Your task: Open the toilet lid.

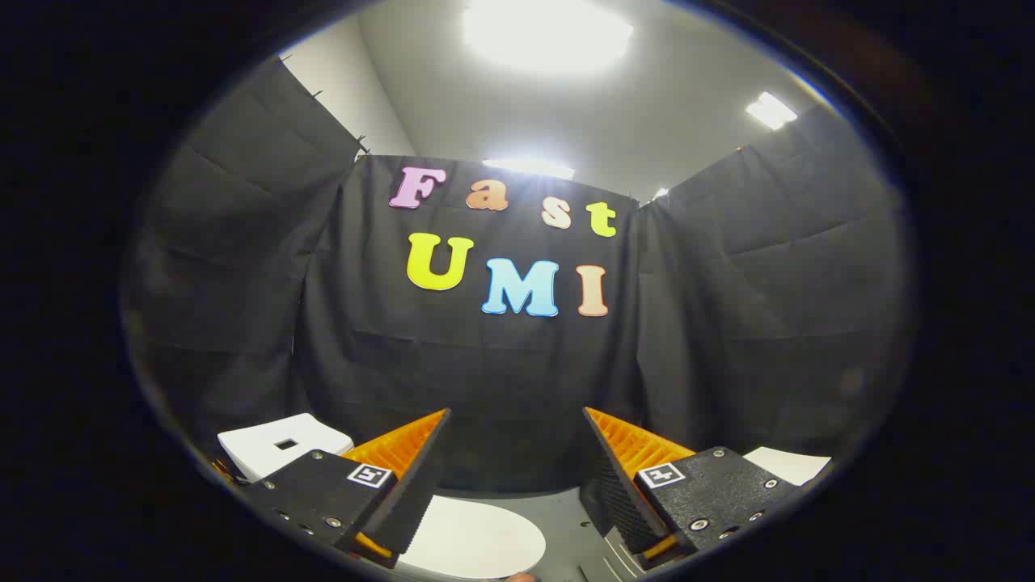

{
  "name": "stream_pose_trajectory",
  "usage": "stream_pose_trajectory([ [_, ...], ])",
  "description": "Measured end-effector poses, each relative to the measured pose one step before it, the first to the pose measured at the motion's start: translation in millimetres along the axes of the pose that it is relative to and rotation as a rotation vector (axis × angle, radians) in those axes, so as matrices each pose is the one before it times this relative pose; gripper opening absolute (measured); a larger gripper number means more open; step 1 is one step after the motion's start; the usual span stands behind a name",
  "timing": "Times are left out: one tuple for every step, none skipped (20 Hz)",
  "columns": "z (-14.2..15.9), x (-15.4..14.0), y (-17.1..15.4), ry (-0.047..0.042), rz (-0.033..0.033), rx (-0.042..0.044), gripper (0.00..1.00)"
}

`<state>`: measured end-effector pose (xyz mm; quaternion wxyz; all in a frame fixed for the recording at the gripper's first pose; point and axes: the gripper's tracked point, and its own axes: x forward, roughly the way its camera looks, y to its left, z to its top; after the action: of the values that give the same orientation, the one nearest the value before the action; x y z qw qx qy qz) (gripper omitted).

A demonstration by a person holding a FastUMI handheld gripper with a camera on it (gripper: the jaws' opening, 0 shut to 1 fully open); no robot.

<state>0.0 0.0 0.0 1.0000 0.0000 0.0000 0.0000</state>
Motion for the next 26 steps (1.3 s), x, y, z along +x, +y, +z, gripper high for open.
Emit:
stream_pose_trajectory([
  [-1.51,-0.79,-7.99,0.00133,-0.01604,0.00257,0.95],
  [-3.84,-1.13,-8.42,0.00907,-0.01640,0.00150,0.95],
  [-2.51,-0.79,-6.24,0.00757,-0.01314,0.00007,0.94],
  [-1.65,-0.39,-6.05,0.00569,-0.01497,0.00076,0.95],
  [-1.43,-0.51,-4.07,0.00520,-0.00831,0.00228,0.95],
  [-2.27,-1.01,-2.69,0.00457,-0.00591,0.00139,0.95],
  [-1.20,0.14,-2.88,0.00478,-0.00587,-0.00159,0.95],
  [-0.42,0.64,-3.11,0.00195,-0.00668,-0.00490,0.95],
  [0.42,-0.45,-2.29,0.00126,-0.00408,-0.00616,0.95],
  [-1.35,-0.19,-2.06,0.00020,-0.00331,-0.00543,0.95],
  [0.61,0.32,-2.35,0.00185,-0.00481,-0.00358,0.95],
  [-0.22,-0.75,-1.18,-0.00076,-0.00385,0.00096,0.95],
  [1.63,-0.08,-0.67,-0.00326,-0.00049,0.00633,0.95],
  [1.12,-1.12,0.32,-0.00439,0.00339,0.00944,0.94],
  [1.33,-0.48,0.43,-0.00394,0.00257,0.00632,0.94],
  [-0.34,0.20,-1.04,-0.00312,0.00026,0.00210,0.95],
  [0.98,0.23,-0.69,-0.00284,-0.00157,-0.00415,0.95],
  [-0.92,0.24,0.09,0.00101,-0.00059,-0.00640,0.95],
  [-0.47,0.08,-0.62,0.00110,-0.00173,-0.00456,0.95],
  [-0.48,-0.06,0.09,0.00200,-0.00026,-0.00252,0.95],
  [-0.13,-0.18,0.69,0.00301,0.00195,0.00005,0.95],
  [0.15,0.17,-0.19,0.00026,-0.00093,-0.00042,0.95],
  [0.67,-0.15,-0.65,0.00016,-0.00129,-0.00073,0.95],
  [-0.51,-0.02,0.18,-0.00023,0.00047,-0.00001,0.95],
  [0.90,-0.59,0.02,-0.00264,0.00046,0.00210,0.95],
  [0.27,0.79,0.92,-0.00202,0.00145,0.00396,0.95],
])
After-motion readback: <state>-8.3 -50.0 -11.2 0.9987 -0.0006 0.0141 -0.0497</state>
